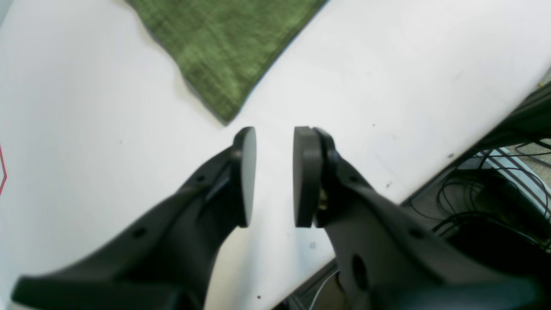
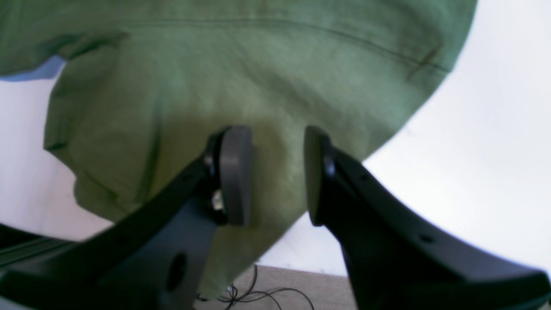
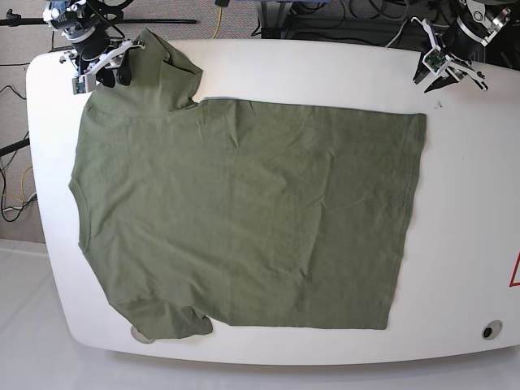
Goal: Fold the T-shirt properly
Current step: 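Position right gripper over the sleeve, left gripper over the hem corner, then close right gripper on the sleeve fabric and lift it slightly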
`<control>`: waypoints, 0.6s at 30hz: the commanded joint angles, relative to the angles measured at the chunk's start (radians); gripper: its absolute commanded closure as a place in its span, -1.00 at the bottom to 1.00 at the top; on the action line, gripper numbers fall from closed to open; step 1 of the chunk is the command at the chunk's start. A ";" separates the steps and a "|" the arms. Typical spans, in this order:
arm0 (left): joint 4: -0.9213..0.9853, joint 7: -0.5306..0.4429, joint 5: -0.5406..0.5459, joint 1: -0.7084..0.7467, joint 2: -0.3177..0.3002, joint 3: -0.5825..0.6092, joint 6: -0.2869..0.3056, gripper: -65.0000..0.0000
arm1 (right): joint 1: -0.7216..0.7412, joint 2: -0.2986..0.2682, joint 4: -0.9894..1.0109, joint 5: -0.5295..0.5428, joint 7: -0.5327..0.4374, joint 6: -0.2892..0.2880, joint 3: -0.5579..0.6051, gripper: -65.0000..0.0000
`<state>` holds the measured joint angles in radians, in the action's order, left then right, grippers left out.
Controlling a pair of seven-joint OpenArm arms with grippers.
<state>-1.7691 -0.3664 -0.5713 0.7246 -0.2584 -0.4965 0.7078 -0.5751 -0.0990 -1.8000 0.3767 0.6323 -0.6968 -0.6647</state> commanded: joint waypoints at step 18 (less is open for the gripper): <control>0.030 0.089 0.283 -0.058 -0.038 -0.023 -0.010 0.52 | -0.019 -0.010 0.021 0.218 0.046 -0.001 -0.001 0.36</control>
<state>-1.7248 -0.2539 -0.3161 0.6636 -0.2859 -0.5102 0.7074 -0.5900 -0.0978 -1.7695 0.5755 0.6849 -0.6922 -0.6609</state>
